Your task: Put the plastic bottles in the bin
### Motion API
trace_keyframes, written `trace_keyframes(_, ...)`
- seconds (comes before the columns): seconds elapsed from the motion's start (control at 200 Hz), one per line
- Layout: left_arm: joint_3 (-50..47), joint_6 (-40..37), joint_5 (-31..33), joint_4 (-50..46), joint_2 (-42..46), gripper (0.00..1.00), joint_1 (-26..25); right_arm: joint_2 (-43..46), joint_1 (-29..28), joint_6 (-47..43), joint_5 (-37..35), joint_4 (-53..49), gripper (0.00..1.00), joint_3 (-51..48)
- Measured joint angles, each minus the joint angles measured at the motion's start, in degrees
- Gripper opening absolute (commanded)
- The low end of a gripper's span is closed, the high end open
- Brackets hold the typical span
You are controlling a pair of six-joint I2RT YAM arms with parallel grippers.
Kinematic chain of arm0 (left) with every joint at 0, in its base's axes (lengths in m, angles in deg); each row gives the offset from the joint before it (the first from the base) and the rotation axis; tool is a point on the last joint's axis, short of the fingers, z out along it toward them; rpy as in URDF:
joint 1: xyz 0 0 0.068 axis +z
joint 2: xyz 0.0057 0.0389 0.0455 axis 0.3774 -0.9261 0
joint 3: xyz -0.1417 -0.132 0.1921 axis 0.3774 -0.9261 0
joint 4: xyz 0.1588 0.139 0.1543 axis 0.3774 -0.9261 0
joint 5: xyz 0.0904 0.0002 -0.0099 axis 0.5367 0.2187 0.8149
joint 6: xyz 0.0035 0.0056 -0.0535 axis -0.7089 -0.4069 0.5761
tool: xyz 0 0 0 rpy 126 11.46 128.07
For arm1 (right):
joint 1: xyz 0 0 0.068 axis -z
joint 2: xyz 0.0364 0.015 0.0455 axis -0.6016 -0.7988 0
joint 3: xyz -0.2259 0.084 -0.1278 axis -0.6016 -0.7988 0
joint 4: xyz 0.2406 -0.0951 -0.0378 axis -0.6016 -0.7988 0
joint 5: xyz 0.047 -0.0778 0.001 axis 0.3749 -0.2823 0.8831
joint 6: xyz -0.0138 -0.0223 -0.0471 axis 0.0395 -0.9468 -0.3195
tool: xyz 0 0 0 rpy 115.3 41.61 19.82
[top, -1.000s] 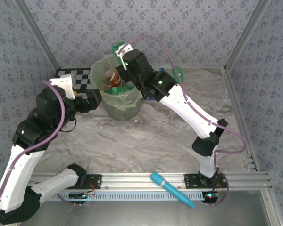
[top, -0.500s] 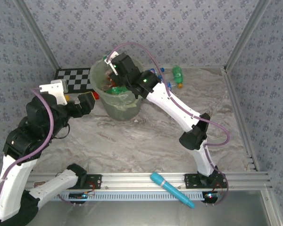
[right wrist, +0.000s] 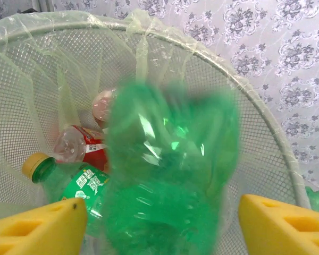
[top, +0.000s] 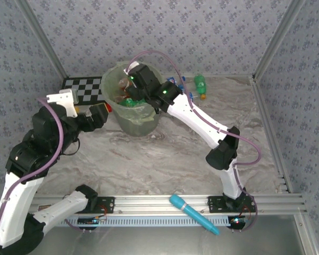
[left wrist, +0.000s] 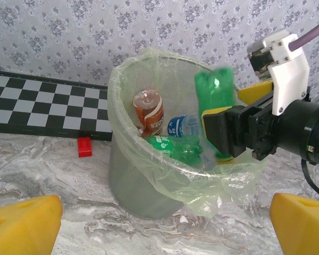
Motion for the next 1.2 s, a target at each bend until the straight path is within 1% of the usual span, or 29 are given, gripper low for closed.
trace_keyframes(0.355, -0.02, 0.00, -1.70, 0.09, -1.11, 1.00, 0.00, 6.84, -0.55, 0.92, -3.69, 2.08, 0.97, -4.15)
trace_keyframes(0.42, -0.13, 0.02, -2.43, 0.11, -1.16, 1.00, 0.00, 7.72, -0.87, 1.29, -4.33, 2.29, 1.00, -4.46)
trace_keyframes(0.62, -2.34, 0.07, -4.66, 0.48, -1.16, 1.00, 0.00, 10.25, -1.95, 2.58, -6.43, 2.40, 1.00, -6.40)
trace_keyframes(0.73, -3.10, 0.07, -5.97, 1.11, -1.51, 1.00, 0.00, 12.83, -2.93, 3.74, -8.74, 2.47, 1.00, -9.20)
trace_keyframes(0.86, -5.29, 0.22, -7.54, 3.02, -1.51, 1.00, 0.00, 18.51, -3.85, 6.67, -11.43, 2.62, 1.00, -16.00)
trace_keyframes(1.03, -6.51, 0.72, -10.10, 4.13, -2.43, 1.00, 0.00, 29.09, -3.85, 12.44, -13.66, 3.23, 1.00, -27.89)
trace_keyframes(1.129, -6.47, 1.14, -11.37, 5.01, -3.91, 1.00, 0.00, 36.57, -2.64, 16.87, -13.90, 3.72, 1.00, -36.02)
trace_keyframes(1.199, -6.03, 1.38, -12.00, 5.14, -5.70, 1.00, -0.07, 42.01, -0.37, 20.28, -13.42, 4.26, 1.00, -42.12)
